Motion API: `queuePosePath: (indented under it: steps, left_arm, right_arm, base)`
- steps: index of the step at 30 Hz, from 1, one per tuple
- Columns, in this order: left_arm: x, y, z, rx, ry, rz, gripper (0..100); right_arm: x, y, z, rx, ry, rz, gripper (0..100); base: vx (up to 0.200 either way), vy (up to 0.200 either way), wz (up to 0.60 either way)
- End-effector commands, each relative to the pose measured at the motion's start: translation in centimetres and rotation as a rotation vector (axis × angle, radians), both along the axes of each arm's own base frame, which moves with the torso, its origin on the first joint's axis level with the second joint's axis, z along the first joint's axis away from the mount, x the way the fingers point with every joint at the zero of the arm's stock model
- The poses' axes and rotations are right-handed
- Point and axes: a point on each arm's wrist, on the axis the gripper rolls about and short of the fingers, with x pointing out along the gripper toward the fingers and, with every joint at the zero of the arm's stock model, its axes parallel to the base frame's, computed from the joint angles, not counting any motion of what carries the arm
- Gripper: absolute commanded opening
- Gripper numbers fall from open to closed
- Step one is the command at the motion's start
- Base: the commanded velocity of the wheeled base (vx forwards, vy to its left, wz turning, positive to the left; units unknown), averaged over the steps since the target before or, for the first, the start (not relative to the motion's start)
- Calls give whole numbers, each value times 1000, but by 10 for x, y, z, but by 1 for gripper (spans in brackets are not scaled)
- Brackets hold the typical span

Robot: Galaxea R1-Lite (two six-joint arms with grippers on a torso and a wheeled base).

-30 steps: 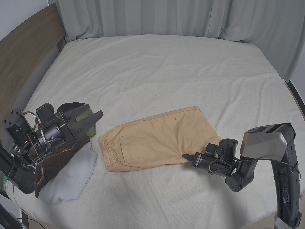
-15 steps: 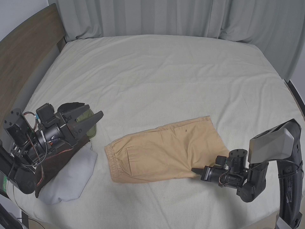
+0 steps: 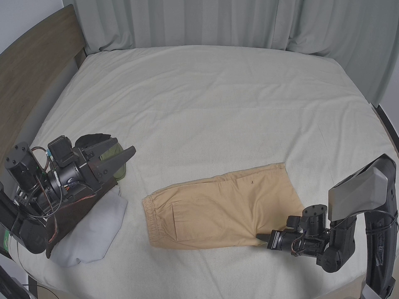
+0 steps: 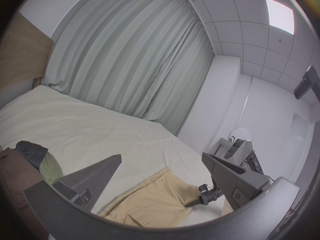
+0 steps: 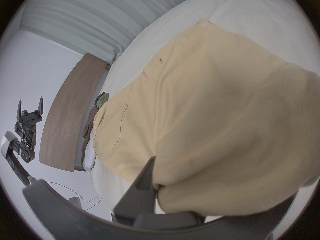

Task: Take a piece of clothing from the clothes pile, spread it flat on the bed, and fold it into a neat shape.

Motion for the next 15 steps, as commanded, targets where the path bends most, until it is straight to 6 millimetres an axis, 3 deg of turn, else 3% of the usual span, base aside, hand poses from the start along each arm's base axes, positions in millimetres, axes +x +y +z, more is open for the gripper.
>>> queuePosePath:
  steps: [1,7,8,15]
  left_arm:
    - [1,0,-1,2,4,0,100]
    - [0,0,-2,1,10,0,100]
    - [0,0,-2,1,10,0,100]
    - [1,0,-3,2,13,-2,100]
  right_arm:
    - [-3,1,0,-3,7,4,0]
    - [-3,0,-1,-3,11,2,0]
    - [-3,0,-2,-5,14,0,100]
    - [-9,-1,0,-10,27,13,100]
  base:
    - [0,0,0]
    - [0,0,0]
    - [0,0,0]
    - [0,0,0]
